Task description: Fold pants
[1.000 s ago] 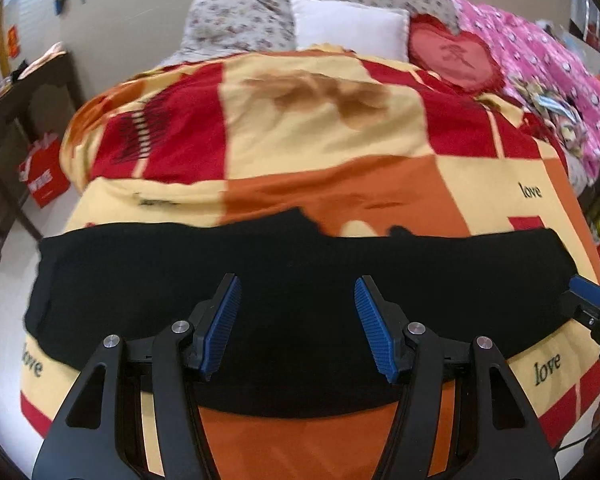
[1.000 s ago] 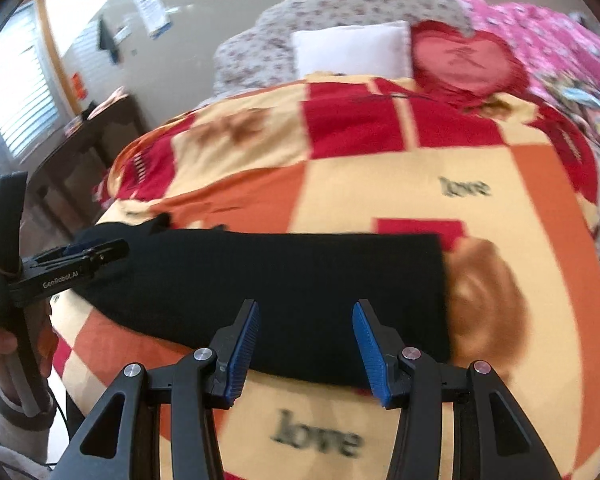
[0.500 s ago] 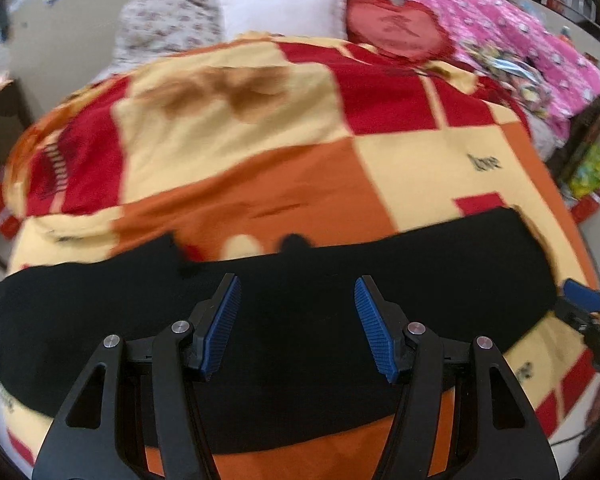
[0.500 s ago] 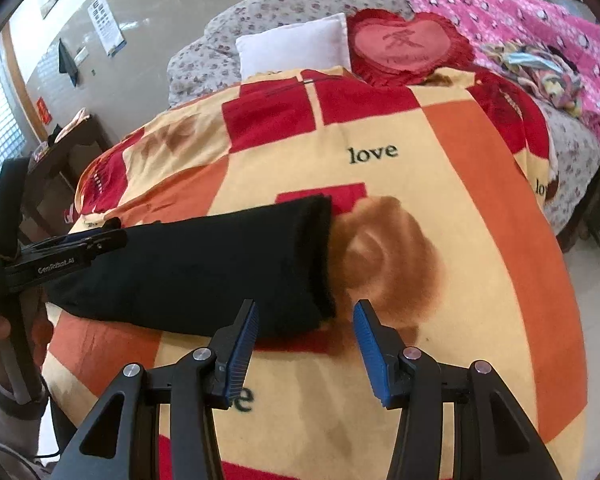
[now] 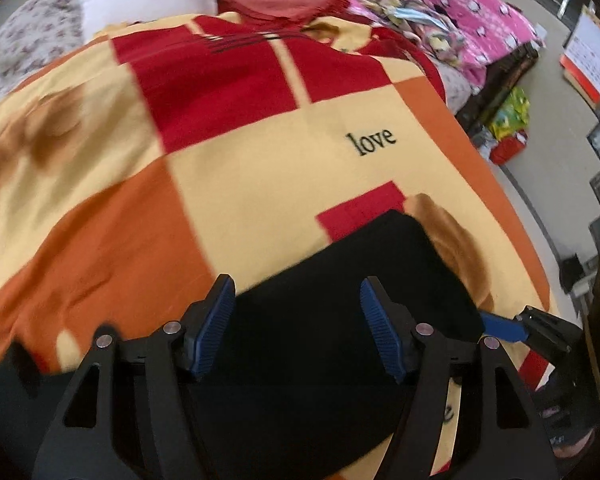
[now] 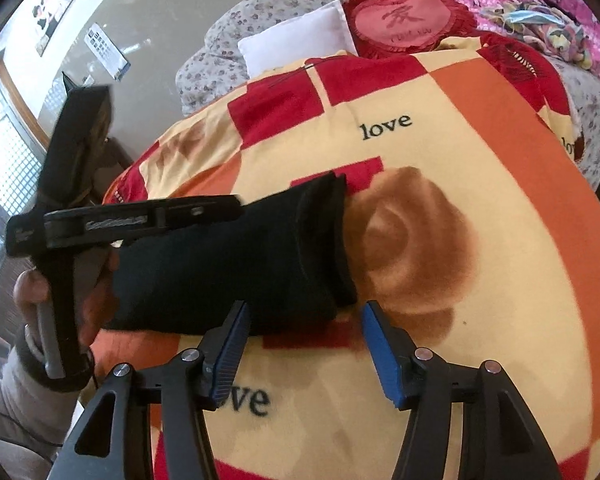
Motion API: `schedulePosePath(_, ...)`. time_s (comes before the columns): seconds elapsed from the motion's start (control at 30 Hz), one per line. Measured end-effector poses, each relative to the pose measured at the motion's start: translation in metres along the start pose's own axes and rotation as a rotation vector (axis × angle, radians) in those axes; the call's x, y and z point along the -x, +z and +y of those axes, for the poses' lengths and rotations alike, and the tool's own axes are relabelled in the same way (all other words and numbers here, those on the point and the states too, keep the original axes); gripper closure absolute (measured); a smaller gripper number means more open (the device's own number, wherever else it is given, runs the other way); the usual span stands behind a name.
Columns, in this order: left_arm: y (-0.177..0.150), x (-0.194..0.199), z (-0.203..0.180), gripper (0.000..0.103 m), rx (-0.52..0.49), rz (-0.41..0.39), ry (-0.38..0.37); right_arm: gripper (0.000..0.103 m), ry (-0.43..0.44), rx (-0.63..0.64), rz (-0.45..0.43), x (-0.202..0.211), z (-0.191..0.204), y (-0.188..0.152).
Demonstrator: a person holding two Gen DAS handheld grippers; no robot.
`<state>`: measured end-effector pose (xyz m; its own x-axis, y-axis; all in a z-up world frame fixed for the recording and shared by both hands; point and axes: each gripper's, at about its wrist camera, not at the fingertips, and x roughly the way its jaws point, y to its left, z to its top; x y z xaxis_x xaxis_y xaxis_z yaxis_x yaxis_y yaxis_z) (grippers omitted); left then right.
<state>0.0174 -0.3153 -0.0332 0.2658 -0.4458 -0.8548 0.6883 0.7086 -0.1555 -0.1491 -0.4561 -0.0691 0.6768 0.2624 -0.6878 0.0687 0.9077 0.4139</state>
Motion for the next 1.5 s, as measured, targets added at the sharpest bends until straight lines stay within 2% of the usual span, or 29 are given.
schedulePosePath(0.17, 0.018, -0.021, -0.013, 0.037, -0.057, 0.046, -0.061, 0.041, 0.040, 0.000, -0.041, -0.006, 0.003, 0.001)
schedulePosePath(0.33, 0.030, -0.043, -0.033, 0.037, -0.120, 0.087, -0.090, 0.036, 0.076, -0.025, -0.068, -0.008, 0.002, 0.001)
schedulePosePath(0.37, 0.031, -0.043, -0.036, 0.036, -0.129, 0.074, -0.085, 0.036, 0.084, -0.037, -0.073, -0.009, 0.001, 0.001)
schedulePosePath(0.43, 0.036, -0.048, -0.042, 0.035, -0.138, 0.099, -0.106, 0.036, 0.103, -0.067, -0.087, -0.010, -0.002, 0.001)
schedulePosePath(0.5, 0.038, -0.051, -0.046, 0.026, -0.158, 0.104, -0.122, 0.036, 0.120, -0.093, -0.096, -0.012, -0.004, 0.001)
schedulePosePath(0.53, 0.038, -0.052, -0.048, 0.026, -0.179, 0.104, -0.125, 0.036, 0.122, -0.094, -0.096, -0.013, -0.003, 0.002)
schedulePosePath(0.57, 0.038, -0.054, -0.053, 0.026, -0.212, 0.101, -0.109, 0.038, 0.121, -0.090, -0.095, -0.015, -0.002, 0.003)
schedulePosePath(0.6, 0.038, -0.054, -0.057, 0.026, -0.237, 0.100, -0.095, 0.044, 0.118, -0.086, -0.089, -0.016, -0.002, 0.005)
schedulePosePath(0.63, 0.037, -0.055, -0.061, 0.028, -0.259, 0.096, -0.082, 0.049, 0.113, -0.084, -0.083, -0.019, -0.001, 0.006)
schedulePosePath(0.67, 0.037, -0.054, -0.064, 0.041, -0.269, 0.083, -0.086, 0.058, 0.114, -0.091, -0.074, -0.021, -0.001, 0.008)
schedulePosePath(0.7, 0.036, -0.053, -0.065, 0.058, -0.276, 0.072, -0.097, 0.068, 0.124, -0.099, -0.064, -0.024, -0.003, 0.010)
schedulePosePath(0.73, 0.036, -0.052, -0.066, 0.066, -0.278, 0.069, -0.112, 0.073, 0.136, -0.106, -0.056, -0.027, -0.004, 0.012)
schedulePosePath(0.77, 0.036, -0.051, -0.065, 0.078, -0.268, 0.074, -0.127, 0.081, 0.140, -0.114, -0.052, -0.031, -0.006, 0.014)
schedulePosePath(0.9, 0.040, -0.040, -0.049, 0.092, -0.191, 0.082, -0.179, 0.085, 0.181, -0.110, -0.066, -0.027, 0.000, 0.022)
schedulePosePath(1.0, 0.041, -0.001, -0.034, 0.092, -0.171, 0.015, -0.187, 0.086, 0.218, -0.048, -0.102, -0.012, 0.025, 0.033)
schedulePosePath(1.1, 0.042, 0.048, -0.008, 0.092, -0.131, -0.066, -0.177, 0.086, 0.262, 0.053, -0.122, -0.001, 0.068, 0.048)
schedulePosePath(1.2, 0.030, 0.093, 0.026, 0.092, -0.089, -0.128, -0.122, 0.086, 0.311, 0.152, -0.113, -0.005, 0.113, 0.056)
schedulePosePath(1.3, 0.004, 0.122, 0.072, 0.092, -0.005, -0.150, -0.032, 0.086, 0.358, 0.240, -0.063, -0.032, 0.160, 0.053)
schedulePosePath(1.4, -0.033, 0.133, 0.123, 0.092, 0.135, -0.144, 0.057, 0.082, 0.402, 0.285, 0.047, -0.083, 0.198, 0.039)
schedulePosePath(1.43, -0.048, 0.135, 0.140, 0.092, 0.184, -0.136, 0.086, 0.079, 0.402, 0.295, 0.105, -0.103, 0.208, 0.032)
schedulePosePath(1.47, -0.063, 0.135, 0.154, 0.092, 0.226, -0.123, 0.112, 0.070, 0.395, 0.305, 0.174, -0.124, 0.218, 0.024)
schedulePosePath(1.5, -0.074, 0.135, 0.162, 0.092, 0.250, -0.111, 0.121, 0.066, 0.391, 0.311, 0.221, -0.134, 0.224, 0.018)
